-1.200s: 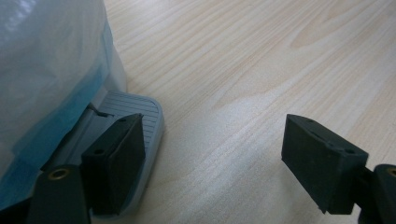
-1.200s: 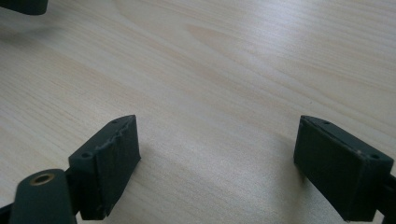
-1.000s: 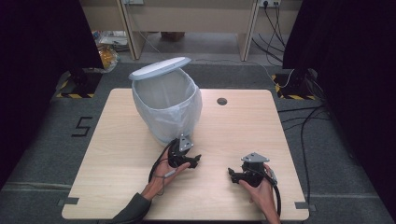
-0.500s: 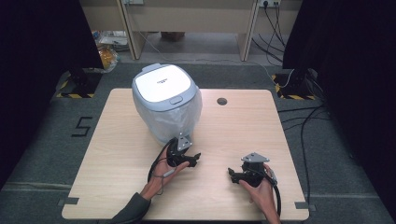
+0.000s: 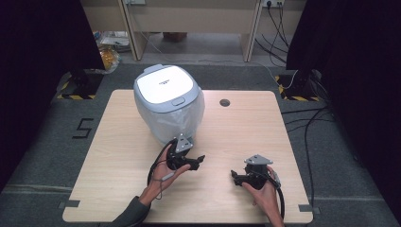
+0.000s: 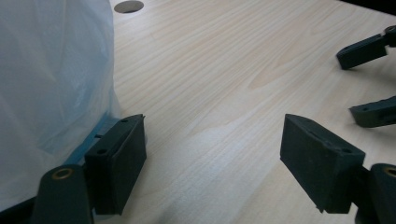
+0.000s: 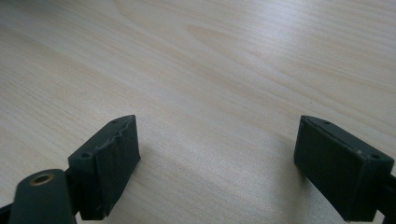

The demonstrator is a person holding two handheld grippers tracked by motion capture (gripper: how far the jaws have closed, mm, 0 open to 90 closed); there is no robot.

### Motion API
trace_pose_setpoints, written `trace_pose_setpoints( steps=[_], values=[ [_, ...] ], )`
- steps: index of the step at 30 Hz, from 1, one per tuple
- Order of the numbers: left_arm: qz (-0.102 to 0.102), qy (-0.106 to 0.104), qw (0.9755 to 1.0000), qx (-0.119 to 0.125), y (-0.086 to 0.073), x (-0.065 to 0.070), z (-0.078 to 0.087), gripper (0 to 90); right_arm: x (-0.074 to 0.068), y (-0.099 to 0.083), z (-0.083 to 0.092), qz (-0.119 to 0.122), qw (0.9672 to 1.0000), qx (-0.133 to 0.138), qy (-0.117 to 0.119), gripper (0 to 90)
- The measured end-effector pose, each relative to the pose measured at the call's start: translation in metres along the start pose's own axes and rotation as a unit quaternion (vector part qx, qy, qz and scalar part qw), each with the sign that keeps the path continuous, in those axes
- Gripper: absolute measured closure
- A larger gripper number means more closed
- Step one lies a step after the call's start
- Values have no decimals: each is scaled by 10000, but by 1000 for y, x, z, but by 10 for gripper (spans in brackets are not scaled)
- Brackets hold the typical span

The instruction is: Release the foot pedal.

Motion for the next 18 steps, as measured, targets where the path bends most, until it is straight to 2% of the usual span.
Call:
trace_pose_setpoints(
  steps=[2, 10, 14, 18],
  values=[
    [-60, -10, 10000, -5, -1, 2, 3, 221, 0, 0, 0, -1, 10000, -1, 0, 143],
    [-94, 21, 9999, 51, -10, 2, 16, 217, 0, 0, 0, 2, 10000, -3, 3, 142],
    [-58, 104, 9999, 125, -19, -5, 28, 215, 0, 0, 0, 4, 10000, -3, 3, 142],
    [83, 211, 9994, 264, -28, -15, 43, 213, 0, 0, 0, -1, 10000, 0, 4, 141]
  ],
)
Point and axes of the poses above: each handheld gripper's, and its own axes: z roughly backward along the jaws, y roughly out of its top, x roughly to its right, the point moved 9 cm from there along -z, roughly forward along the jaws, and after that the axes turned 11 degrees about -x, right-handed, at the moved point
